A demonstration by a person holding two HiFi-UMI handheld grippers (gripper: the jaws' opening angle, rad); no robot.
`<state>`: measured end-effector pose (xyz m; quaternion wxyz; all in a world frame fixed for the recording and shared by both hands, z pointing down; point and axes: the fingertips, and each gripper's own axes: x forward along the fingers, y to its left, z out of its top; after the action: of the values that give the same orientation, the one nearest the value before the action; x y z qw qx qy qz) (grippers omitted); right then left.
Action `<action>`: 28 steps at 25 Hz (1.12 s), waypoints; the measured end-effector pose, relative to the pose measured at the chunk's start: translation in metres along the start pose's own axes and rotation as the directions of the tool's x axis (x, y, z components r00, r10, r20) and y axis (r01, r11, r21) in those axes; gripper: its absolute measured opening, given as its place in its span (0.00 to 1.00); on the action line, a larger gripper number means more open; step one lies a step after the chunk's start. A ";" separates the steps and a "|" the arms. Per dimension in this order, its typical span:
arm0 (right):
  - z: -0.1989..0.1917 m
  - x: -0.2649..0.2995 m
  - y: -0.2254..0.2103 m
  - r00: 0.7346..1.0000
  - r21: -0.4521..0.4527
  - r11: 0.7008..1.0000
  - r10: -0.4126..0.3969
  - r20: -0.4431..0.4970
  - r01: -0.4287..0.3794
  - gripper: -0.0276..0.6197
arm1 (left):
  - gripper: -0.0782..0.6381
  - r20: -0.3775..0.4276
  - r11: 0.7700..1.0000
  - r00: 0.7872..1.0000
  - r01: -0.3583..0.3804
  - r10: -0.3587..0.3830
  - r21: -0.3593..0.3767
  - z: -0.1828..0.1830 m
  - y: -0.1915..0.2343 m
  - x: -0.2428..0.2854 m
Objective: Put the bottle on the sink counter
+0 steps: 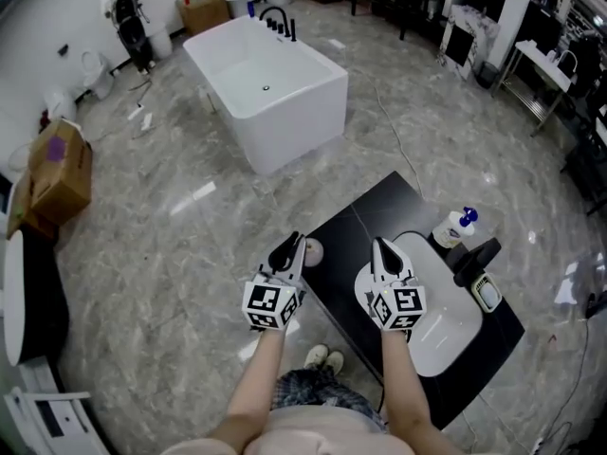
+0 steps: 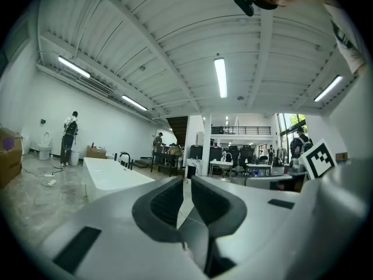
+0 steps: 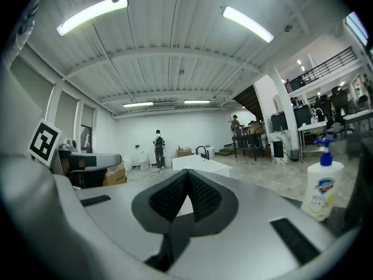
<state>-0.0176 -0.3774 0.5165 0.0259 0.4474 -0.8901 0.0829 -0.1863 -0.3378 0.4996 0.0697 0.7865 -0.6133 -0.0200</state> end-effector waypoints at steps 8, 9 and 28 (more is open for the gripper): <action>0.061 -0.065 -0.005 0.990 -0.014 0.995 -0.097 0.099 0.098 0.07 | 0.15 0.032 0.999 0.999 0.035 -0.035 -0.004 0.049 -0.016 -0.032; 0.066 -0.071 -0.007 0.988 -0.017 0.994 -0.108 0.109 0.110 0.07 | 0.15 0.037 0.999 0.998 0.041 -0.041 -0.004 0.053 -0.017 -0.035; 0.076 -0.132 -0.023 0.963 -0.082 0.967 -0.228 0.147 0.242 0.06 | 0.15 0.056 0.997 0.996 0.074 -0.073 -0.007 0.061 -0.021 -0.056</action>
<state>0.0820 -0.2993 0.4284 -0.0030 0.5526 -0.8334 0.0042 -0.1867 -0.2838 0.4332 0.0553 0.8073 -0.5857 -0.0471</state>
